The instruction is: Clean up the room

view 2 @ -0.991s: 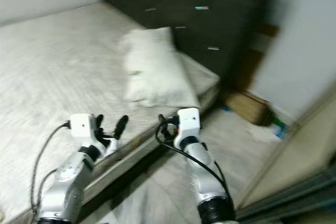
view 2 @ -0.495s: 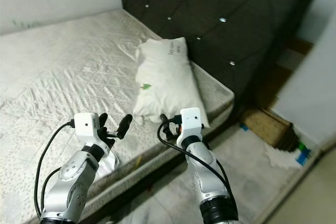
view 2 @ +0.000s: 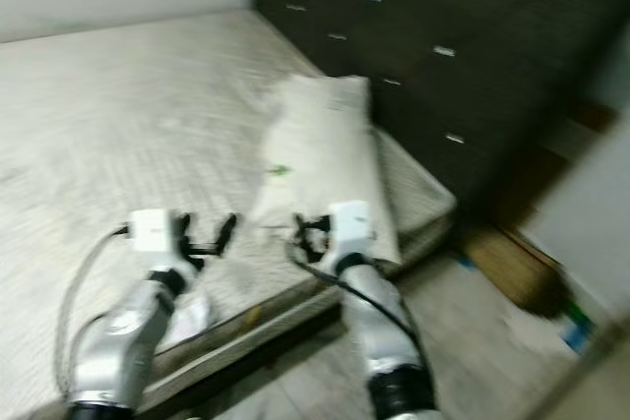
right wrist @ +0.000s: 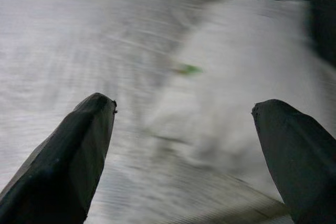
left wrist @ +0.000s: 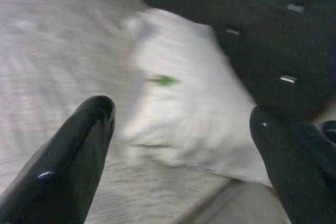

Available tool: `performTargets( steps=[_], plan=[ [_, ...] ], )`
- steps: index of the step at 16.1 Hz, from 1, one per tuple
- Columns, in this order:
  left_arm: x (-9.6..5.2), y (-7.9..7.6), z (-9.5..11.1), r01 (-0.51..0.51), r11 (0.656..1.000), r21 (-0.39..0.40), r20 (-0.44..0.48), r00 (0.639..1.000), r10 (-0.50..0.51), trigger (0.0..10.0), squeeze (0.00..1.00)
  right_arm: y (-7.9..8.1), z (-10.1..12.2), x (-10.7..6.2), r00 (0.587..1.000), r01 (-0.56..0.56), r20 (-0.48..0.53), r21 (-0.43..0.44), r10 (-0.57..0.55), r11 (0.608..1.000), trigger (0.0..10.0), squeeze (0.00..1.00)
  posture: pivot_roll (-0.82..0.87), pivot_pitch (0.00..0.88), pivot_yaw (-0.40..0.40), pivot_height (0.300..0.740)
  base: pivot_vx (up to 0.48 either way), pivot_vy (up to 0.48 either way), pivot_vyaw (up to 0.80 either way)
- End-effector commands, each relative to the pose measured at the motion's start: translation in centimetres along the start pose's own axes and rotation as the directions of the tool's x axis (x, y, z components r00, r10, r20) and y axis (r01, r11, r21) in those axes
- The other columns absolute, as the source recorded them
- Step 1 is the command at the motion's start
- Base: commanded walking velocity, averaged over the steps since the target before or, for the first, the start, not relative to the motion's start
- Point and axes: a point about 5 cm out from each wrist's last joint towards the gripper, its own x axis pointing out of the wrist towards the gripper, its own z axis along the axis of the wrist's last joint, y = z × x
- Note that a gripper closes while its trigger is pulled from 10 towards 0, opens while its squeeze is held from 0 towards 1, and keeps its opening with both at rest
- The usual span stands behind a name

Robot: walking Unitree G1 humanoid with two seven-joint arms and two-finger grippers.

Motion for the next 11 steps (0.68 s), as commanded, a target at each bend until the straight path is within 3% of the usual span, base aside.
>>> performTargets(
  steps=[1,4,8,11],
  plan=[
    [0.14,-0.59,-0.52,0.01,1.0,-0.026,-0.021,1.0,-0.01,10.0,0.0,-0.62,-0.03,-0.09,1.0,0.017,-0.002,-0.005,-0.017,1.0,10.0,0.0,-0.07,0.05,-0.085,0.74,0.0,0.0,0.8],
    [0.27,-0.5,-0.46,-0.002,0.999,-0.032,-0.017,1.0,0.002,10.0,0.0,-0.72,-0.01,-0.01,1.0,0.016,-0.005,-0.007,-0.016,1.0,10.0,0.0,-0.08,0.054,-0.09,0.74,0.0,0.0,0.8],
    [0.38,-0.46,-0.36,0.011,0.998,-0.065,-0.01,1.0,-0.012,10.0,0.0,-0.7,0.04,0.08,1.0,0.017,-0.005,-0.002,-0.017,1.0,10.0,0.0,-0.08,0.06,-0.089,0.74,0.0,0.0,0.0],
    [0.41,-0.39,-0.28,0.013,0.998,-0.065,-0.008,1.0,-0.014,10.0,0.0,-0.68,0.08,0.14,1.0,0.02,-0.003,-0.004,-0.02,1.0,10.0,0.0,-0.08,0.063,-0.085,0.74,0.0,0.0,0.72]
  ],
)
